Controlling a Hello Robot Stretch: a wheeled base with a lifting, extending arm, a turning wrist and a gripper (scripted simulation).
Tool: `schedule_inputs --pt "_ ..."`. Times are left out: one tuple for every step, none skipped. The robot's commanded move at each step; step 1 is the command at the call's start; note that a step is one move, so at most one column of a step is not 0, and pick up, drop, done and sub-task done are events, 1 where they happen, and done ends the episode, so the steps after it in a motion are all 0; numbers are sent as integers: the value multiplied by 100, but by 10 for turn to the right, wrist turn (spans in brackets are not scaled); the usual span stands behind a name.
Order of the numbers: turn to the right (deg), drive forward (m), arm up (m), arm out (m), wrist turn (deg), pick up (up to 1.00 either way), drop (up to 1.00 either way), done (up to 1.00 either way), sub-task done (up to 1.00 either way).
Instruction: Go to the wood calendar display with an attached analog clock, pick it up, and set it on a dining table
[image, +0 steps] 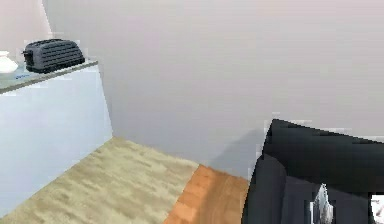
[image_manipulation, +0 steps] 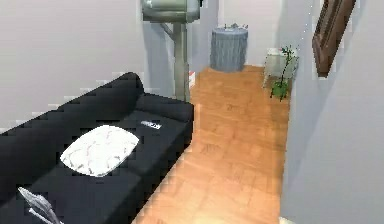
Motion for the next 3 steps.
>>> schedule_inputs --pt "450 0 0 0 0 0 0 0 0" --pt "120 0 0 0 0 0 0 0 0" --pt "0 35 0 0 0 0 0 0 0"
